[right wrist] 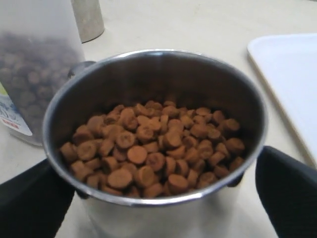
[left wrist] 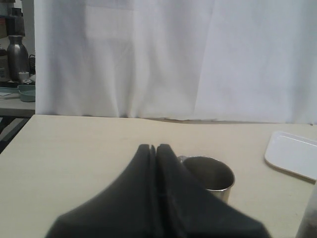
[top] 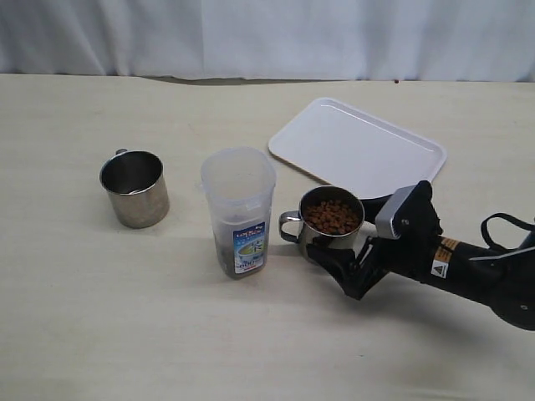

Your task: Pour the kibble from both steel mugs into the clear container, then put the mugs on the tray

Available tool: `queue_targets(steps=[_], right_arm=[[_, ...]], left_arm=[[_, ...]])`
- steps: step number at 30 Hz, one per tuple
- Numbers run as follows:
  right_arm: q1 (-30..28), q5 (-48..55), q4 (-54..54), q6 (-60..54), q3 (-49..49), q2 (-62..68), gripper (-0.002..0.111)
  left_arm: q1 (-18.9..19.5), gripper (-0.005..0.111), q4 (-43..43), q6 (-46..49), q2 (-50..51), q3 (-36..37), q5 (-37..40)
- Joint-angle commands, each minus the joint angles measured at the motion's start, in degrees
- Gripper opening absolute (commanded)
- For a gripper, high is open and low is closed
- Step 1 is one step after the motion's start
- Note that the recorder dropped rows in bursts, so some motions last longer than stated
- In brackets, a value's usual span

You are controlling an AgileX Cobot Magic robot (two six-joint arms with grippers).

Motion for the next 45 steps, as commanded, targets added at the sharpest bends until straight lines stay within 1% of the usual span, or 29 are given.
queue_targets(steps=[1,16,30,31,33,35,38,39,43,45], right_arm=[[-0.23,-0.53,-0.53,0.0,-1.11,0.95,0.086],[-0.23,-0.53,-0.64,2.98,-3.98,1.43,0.086],[-0.23,-0.53,-0.22,3.12,-3.96,1.43,0.086],[-0.23,-0.53,-0.22,3.12,-3.96,1.43,0.082],[-0.23,-0.53,-0.22,3.52,-3.96,1.43,0.065],[-0.23,-0.53,-0.22,3.78,-3.96,1.43,0.04],[-0.23,-0.53,-0.22,3.64,-3.96,1.43,0.01],[-0.23,-0.53,-0.06,3.64,-3.96,1.43,0.006],[-0.23,-0.53,0.35,3.64,-3.86,0.29,0.005],[-0.23,-0.53,1.86,5.62,-3.36,-1.65,0.005]], left_arm=[[0.12,0.0,-0.27,-0.12,-0.15,0.15,-0.71],[0.12,0.0,-0.27,-0.12,-0.15,0.15,-0.71],[0.12,0.0,-0.28,-0.12,-0.15,0.15,-0.71],[0.12,0.0,-0.28,-0.12,-0.15,0.15,-0.71],[0.12,0.0,-0.28,-0.12,-0.15,0.15,-0.71],[0.12,0.0,-0.28,-0.12,-0.15,0.15,-0.71],[0.12,0.0,-0.28,-0.12,-0.15,0.15,-0.71],[0.12,0.0,-0.28,-0.12,-0.15,0.15,-0.71],[0.12,0.0,-0.28,-0.12,-0.15,0.15,-0.71],[0.12,0.0,-0.28,-0.12,-0.15,0.15,-0.71]])
